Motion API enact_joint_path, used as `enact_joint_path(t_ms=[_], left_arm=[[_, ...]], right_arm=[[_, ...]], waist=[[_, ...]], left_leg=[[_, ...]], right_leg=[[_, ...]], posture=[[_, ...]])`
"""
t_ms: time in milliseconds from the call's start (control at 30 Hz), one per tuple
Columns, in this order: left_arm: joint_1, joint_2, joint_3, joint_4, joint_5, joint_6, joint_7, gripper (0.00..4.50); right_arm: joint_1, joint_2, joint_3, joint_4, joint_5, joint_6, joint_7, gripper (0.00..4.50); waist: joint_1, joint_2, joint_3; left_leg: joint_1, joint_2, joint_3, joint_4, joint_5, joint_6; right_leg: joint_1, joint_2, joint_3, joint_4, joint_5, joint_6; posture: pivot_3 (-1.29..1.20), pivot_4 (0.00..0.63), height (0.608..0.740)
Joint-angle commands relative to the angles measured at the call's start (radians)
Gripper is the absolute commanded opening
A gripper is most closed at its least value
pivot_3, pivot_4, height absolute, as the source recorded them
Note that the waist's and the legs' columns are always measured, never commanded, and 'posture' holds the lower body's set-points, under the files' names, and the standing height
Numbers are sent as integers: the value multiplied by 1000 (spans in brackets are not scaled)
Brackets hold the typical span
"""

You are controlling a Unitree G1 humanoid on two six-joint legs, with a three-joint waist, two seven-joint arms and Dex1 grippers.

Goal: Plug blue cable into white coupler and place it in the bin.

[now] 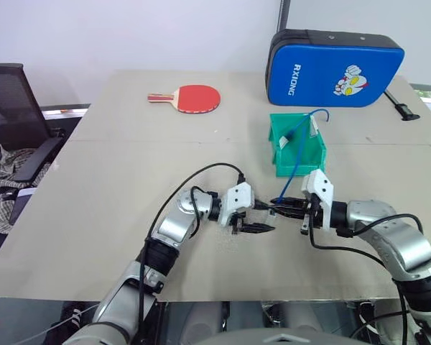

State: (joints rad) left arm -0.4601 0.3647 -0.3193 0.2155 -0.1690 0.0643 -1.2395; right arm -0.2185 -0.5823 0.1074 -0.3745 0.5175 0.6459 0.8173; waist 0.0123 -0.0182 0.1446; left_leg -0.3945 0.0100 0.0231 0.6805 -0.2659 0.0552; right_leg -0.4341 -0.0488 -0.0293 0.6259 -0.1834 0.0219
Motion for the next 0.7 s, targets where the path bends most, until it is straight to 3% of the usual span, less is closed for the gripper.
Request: enact_joint_path(t_ms=[33,300,500,600,700], left_arm=[[48,48,79,-126,-87,68,8,3280],[195,64,276,-387,-241,258,224,3280],[210,39,312,-550,-306,376,371,3280],[208,26,314,-594,-328,398,414,3324],[213,29,312,-633,-353,437,446,3324]], right_arm=[[-48,-5,-148,-98,128,72,-48,0],[-316,-27,-325,52,162,128,-208,0],[-541,-14,-224,448,-25,89,-287,0],[-619,4,-186,658,-70,46,-216,963],[-662,9,-172,769,-101,1,-170,2372]], waist=[[-1,2,2],[2,3,8],[0,3,8],[0,3,8],[0,4,9]], left_leg=[[-1,0,0,0,0,0],[-3,-1,0,0,0,0],[-2,-2,1,0,0,0],[-3,-2,2,0,0,0],[-3,-3,2,-1,0,0]], right_leg=[[-1,0,0,0,0,-1],[-2,0,-1,0,-2,3],[-2,0,0,0,0,0],[-2,0,1,-1,1,-1],[-2,1,2,-1,3,2]], posture=[[0,150,731],[0,150,731],[0,150,731],[0,150,731],[0,150,731]])
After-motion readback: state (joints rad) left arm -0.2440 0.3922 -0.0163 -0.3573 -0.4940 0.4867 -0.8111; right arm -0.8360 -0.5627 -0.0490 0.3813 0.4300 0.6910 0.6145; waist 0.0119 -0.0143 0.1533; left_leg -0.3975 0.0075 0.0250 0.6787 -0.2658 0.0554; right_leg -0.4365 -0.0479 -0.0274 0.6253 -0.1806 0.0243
